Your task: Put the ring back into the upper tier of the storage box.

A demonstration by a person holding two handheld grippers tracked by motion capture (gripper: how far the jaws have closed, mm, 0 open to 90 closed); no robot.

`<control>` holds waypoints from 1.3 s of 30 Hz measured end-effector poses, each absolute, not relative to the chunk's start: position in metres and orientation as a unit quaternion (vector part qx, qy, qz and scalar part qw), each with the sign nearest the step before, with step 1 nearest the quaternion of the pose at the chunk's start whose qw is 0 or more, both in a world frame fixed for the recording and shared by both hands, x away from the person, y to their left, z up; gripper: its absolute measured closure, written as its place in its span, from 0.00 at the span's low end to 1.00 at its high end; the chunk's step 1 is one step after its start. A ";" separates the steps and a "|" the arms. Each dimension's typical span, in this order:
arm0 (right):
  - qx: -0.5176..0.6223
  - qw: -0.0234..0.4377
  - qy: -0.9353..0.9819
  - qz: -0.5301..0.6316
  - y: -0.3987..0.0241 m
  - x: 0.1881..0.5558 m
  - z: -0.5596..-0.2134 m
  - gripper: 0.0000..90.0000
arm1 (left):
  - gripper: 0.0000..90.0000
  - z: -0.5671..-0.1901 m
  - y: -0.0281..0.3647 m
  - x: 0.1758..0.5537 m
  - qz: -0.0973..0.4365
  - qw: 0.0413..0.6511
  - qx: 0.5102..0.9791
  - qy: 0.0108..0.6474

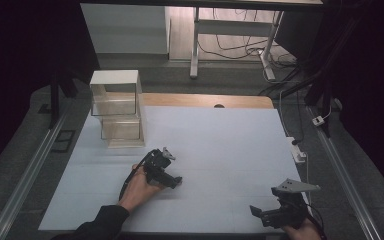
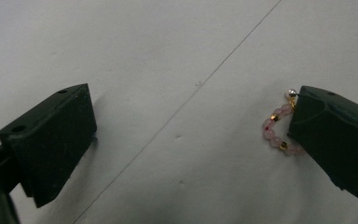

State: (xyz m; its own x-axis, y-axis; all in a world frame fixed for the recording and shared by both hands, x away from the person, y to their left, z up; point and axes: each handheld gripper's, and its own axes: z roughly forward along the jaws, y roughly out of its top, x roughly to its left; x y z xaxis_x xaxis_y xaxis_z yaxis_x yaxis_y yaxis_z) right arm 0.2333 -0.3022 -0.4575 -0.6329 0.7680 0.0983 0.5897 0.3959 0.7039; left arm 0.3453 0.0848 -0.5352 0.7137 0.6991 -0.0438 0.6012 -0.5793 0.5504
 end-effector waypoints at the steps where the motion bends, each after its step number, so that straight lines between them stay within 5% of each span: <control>1: 0.410 0.122 0.827 0.365 -0.302 0.233 -0.458 0.00 | 0.05 -0.534 0.084 0.344 0.088 0.274 0.886 0.364; 18: 0.409 0.122 0.828 0.363 -0.301 0.233 -0.458 0.00 | 0.94 -0.526 0.077 0.323 0.065 0.297 0.895 0.328; 39: 0.406 0.123 0.829 0.365 -0.302 0.232 -0.457 0.00 | 0.97 -0.498 0.089 0.325 0.059 0.325 0.878 0.347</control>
